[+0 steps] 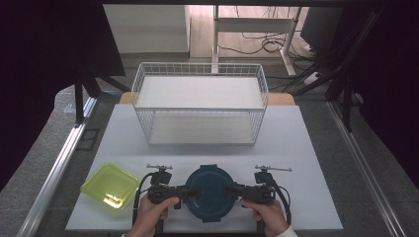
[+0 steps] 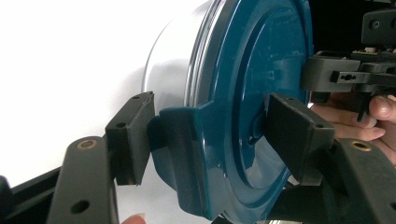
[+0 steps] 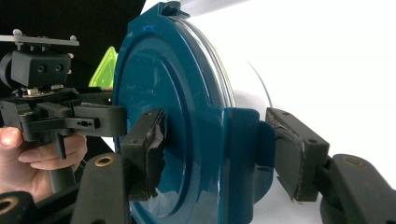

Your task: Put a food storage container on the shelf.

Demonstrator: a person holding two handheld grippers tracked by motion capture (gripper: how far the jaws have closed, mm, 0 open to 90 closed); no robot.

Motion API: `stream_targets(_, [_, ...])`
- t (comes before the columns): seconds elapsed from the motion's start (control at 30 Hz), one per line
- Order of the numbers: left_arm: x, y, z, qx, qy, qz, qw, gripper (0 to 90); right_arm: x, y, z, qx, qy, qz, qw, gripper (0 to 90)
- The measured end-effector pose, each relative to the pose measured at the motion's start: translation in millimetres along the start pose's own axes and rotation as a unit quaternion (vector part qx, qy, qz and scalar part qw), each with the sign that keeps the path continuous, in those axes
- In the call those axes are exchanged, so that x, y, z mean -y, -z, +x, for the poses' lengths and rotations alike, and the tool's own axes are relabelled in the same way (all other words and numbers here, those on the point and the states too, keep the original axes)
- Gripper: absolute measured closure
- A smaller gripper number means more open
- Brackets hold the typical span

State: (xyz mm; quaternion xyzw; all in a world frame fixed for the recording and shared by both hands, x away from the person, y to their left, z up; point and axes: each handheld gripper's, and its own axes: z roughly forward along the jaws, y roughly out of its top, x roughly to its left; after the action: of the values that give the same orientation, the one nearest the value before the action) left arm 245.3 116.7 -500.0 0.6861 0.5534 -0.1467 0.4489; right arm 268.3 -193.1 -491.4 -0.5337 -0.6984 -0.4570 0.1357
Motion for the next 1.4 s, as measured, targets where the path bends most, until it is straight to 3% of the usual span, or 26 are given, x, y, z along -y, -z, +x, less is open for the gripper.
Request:
stream_targets(0.5, [-8.6,3.7,-6.0,-0.003,-0.011,-0.007,0.9999,34.5,-11.6,3.6,5.2,0.0,0.02,-0.006,0.9998,39.6])
stream_targets(1.4, [-47.9,29.4,-17.1,-0.007,-0.029,-0.036,0.9989,35.6,-49.8,6.9,25.9,-0.012,0.05,-0.034,0.9981,39.7])
